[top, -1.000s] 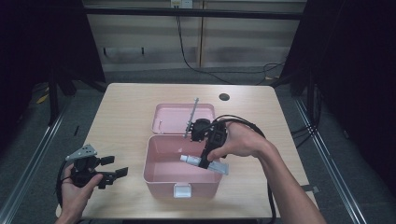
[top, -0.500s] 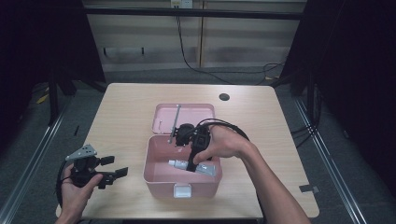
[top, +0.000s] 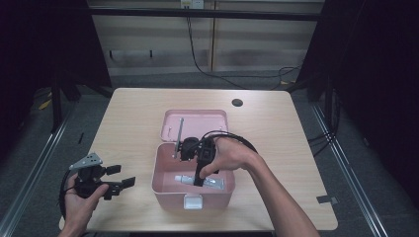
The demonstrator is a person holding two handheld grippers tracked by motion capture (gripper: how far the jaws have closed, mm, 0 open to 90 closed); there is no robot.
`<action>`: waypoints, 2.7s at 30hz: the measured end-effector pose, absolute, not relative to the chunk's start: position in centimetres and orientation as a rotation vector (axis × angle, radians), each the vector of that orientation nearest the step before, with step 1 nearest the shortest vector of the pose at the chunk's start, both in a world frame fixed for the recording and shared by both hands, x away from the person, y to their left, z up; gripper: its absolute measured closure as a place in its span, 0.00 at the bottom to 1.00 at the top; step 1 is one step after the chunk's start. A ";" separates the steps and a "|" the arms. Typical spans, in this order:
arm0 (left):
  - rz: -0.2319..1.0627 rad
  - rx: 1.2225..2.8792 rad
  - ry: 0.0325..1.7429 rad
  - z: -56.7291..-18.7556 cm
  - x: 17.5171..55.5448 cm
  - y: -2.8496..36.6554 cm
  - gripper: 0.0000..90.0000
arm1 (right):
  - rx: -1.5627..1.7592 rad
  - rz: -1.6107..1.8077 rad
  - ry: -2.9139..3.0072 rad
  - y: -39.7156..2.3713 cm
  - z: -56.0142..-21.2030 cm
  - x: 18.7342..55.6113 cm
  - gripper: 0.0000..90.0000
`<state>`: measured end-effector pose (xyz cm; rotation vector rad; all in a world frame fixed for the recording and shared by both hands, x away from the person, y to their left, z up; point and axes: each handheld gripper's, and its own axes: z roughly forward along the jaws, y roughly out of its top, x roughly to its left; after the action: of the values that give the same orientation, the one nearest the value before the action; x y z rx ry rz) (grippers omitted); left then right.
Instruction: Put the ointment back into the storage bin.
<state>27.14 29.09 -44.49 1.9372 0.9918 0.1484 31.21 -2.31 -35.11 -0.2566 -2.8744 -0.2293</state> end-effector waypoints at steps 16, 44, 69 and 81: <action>0.147 1.941 0.990 -44.5 27.2 29.1 0.19 | -0.200 -0.190 -2.868 -1.4 -37.5 31.1 0.80; 0.143 1.929 0.993 -44.5 27.1 29.1 0.19 | -0.156 -0.166 -2.832 0.0 -41.3 31.6 0.80; 0.144 1.930 0.992 -44.5 27.2 29.1 0.19 | -0.155 -0.129 -2.813 1.0 -43.7 31.6 0.79; 0.143 1.938 0.992 -44.5 27.2 29.1 0.19 | -0.137 -0.124 -2.798 1.4 -44.9 31.6 0.79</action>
<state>27.19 29.08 -44.52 1.9383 0.9919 0.1430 31.63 1.35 -44.90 -0.1371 -2.7985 -0.1238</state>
